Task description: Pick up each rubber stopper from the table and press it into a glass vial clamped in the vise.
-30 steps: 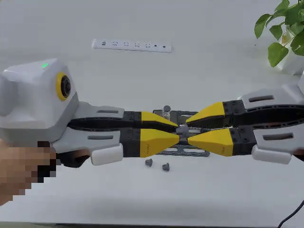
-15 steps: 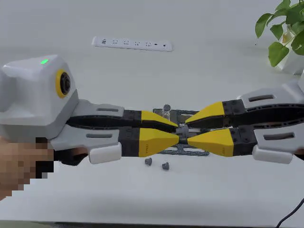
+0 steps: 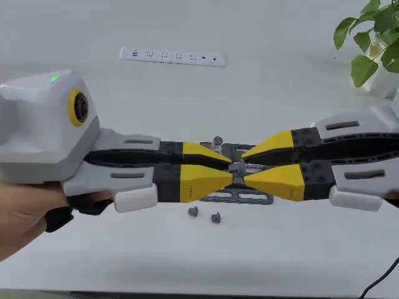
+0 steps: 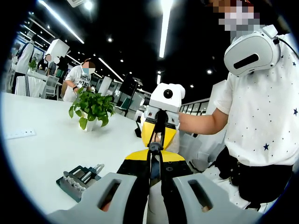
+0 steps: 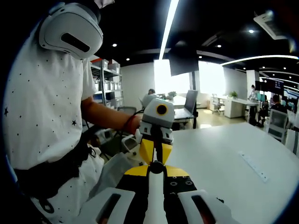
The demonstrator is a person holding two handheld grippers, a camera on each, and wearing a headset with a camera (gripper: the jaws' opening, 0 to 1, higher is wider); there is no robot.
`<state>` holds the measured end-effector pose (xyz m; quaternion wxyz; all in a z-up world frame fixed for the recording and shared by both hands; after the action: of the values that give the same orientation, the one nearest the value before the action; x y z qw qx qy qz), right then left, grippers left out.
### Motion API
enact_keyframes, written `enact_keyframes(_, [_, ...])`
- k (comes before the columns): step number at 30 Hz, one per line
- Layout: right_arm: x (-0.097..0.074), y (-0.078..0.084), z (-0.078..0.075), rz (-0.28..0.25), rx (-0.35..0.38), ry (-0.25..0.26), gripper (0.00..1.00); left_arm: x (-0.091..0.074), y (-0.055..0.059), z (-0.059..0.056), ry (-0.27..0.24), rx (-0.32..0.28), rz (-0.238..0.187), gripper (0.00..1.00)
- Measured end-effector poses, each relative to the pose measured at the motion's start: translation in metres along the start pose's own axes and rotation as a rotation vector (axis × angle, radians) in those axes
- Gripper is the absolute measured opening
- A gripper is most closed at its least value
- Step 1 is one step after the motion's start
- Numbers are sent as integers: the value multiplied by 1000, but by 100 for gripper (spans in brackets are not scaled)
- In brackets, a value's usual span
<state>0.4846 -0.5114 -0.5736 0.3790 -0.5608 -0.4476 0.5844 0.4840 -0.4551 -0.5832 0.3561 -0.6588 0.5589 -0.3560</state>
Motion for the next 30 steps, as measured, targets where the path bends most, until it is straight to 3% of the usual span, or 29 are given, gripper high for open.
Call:
enact_keyframes(11, [9,8,-10,55,22,-15,5,-6,6,10,-43,37,-8,4])
enact_keyframes(20, [22,9,-24,111,61,-35,5,-19,7,23,-103,56,-53,5])
enact_keyframes(24, [22,7,-32,136,57,-40,5,-30,11,32,-145,67,-46,3])
enact_keyframes(30, [22,20,-58,230,75,-2,5,-47,25,53,-262,111,16,17])
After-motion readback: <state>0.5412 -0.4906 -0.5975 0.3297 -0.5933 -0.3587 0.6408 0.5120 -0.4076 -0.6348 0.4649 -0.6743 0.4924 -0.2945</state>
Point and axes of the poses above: the centre of the closed fingertips' face, and the gripper's own axes: x roughly forward along the fingers, z roughly to its left, y roughly out of its underside, the point moved 3 cm from there along -x, roughly backward along the fingers, and after that the axes turned 7 degrees about -x, right-handed, at the moved point
